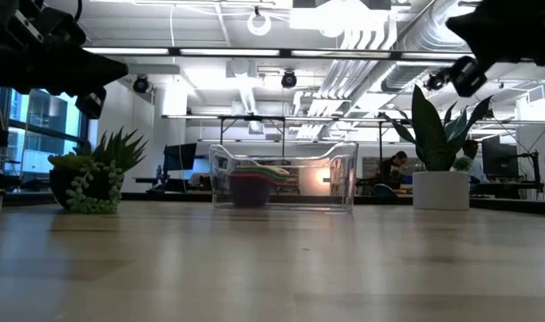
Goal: Nest measuring cups in basket
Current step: Return to Home Position
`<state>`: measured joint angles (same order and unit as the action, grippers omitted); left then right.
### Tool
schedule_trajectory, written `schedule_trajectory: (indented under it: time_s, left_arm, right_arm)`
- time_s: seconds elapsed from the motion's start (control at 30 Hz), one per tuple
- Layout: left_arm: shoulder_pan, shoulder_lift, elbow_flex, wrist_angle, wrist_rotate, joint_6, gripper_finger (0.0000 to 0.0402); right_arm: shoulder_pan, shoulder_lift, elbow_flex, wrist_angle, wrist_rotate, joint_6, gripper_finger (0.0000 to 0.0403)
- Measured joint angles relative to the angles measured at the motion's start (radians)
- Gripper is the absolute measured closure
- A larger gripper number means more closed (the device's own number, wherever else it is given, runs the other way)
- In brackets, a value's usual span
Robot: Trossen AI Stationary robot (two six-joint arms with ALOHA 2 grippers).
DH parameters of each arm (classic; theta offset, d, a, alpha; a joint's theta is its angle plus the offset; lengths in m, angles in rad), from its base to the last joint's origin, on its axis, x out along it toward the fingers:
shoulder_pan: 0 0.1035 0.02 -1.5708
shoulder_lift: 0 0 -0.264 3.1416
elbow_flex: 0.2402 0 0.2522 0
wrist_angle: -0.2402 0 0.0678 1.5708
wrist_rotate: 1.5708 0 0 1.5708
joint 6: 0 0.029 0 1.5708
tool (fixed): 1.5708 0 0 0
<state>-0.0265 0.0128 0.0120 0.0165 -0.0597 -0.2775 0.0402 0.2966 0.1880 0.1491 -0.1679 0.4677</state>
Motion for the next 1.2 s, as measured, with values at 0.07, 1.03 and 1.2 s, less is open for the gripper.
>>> schedule_trajectory:
  time_s: [0.07,1.03,1.2]
  left_arm:
    - [0.0,0.0,0.0,0.0,0.0,0.0,0.04]
    - [0.0,0.003,0.0,0.003,0.0,0.0,0.0398]
    - [0.0,0.003,0.0,0.002,0.0,0.0,0.0398]
  right_arm:
    - [0.0,-0.099,-0.055,-0.002,0.031,-0.018,0.0403]
    - [0.0,-0.276,-0.177,-0.136,0.183,-0.18,0.0403]
    - [0.0,-0.276,-0.177,-0.136,0.183,-0.18,0.0403]
